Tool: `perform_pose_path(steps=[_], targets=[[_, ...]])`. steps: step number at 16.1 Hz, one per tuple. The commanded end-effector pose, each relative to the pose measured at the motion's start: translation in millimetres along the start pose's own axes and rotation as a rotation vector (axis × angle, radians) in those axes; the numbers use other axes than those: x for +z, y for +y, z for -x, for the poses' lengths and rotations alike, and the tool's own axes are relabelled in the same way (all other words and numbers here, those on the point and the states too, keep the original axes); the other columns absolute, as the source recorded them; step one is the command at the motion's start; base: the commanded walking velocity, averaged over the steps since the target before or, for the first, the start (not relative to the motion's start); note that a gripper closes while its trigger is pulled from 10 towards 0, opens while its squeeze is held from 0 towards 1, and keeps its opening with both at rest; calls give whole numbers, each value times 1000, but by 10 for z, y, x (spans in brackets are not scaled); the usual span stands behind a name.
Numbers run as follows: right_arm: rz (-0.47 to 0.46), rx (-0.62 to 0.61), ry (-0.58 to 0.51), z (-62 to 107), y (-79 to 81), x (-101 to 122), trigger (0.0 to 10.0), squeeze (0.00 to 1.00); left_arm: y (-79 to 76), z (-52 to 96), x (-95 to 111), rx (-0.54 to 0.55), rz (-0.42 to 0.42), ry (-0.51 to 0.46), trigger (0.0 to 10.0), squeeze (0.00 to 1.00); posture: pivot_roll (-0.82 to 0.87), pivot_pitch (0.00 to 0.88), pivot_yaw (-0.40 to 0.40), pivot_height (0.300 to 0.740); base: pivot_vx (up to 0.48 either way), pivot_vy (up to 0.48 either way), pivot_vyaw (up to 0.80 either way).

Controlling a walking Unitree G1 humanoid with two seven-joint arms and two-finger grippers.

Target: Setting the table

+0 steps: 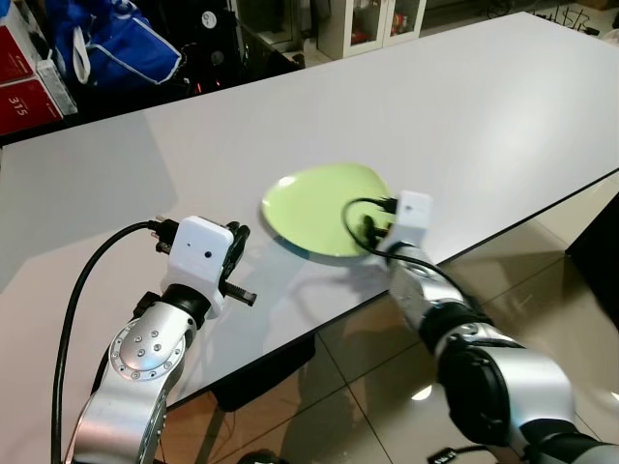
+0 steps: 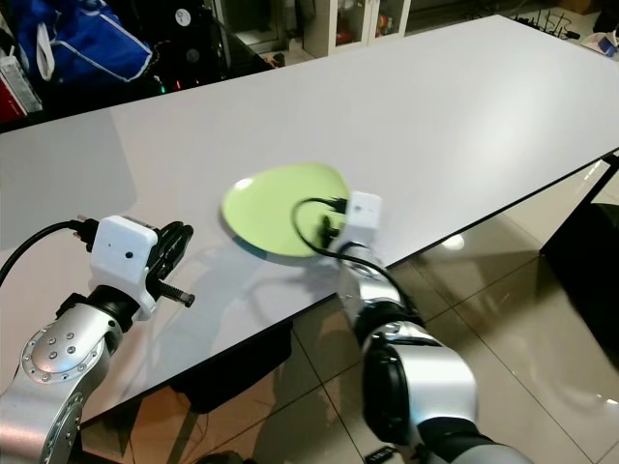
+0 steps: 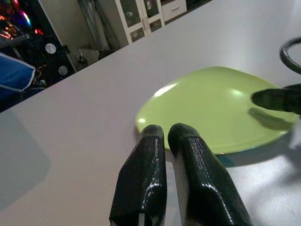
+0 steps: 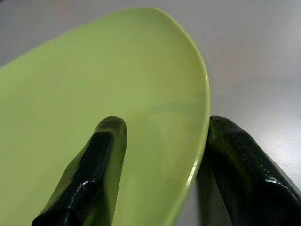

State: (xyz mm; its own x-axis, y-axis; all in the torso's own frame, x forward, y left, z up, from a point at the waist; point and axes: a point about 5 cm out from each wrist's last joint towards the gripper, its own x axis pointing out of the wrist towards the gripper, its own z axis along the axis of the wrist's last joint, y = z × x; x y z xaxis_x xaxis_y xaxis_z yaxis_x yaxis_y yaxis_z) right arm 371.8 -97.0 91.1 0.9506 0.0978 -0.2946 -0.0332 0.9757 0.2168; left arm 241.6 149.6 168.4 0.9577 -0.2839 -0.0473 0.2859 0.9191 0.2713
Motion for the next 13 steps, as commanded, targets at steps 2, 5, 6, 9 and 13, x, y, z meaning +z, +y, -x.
perform_pose_path(steps=[2, 5, 6, 9, 13], targets=[[1, 56, -55, -32, 142, 168, 10000, 0, -10, 22, 20, 7, -12, -2, 10000, 0, 301, 36, 46, 740, 0, 0, 0], [29, 53, -28, -34, 133, 147, 10000, 0, -22, 11, 21, 7, -11, -5, 10000, 0, 302, 35, 39, 740, 0, 0, 0], [34, 30, 7, -23, 63, 73, 10000, 0, -22, 12, 21, 10, -10, -6, 10000, 0, 301, 34, 36, 740, 0, 0, 0], [67, -47, 106, 42, -201, -184, 10000, 0, -35, 7, 18, 10, -6, -7, 10000, 0, 292, 33, 36, 740, 0, 0, 0], [93, -113, 169, 133, -466, -393, 10000, 0, -30, -17, 17, 11, -3, -9, 10000, 0, 277, 25, 41, 740, 0, 0, 0]])
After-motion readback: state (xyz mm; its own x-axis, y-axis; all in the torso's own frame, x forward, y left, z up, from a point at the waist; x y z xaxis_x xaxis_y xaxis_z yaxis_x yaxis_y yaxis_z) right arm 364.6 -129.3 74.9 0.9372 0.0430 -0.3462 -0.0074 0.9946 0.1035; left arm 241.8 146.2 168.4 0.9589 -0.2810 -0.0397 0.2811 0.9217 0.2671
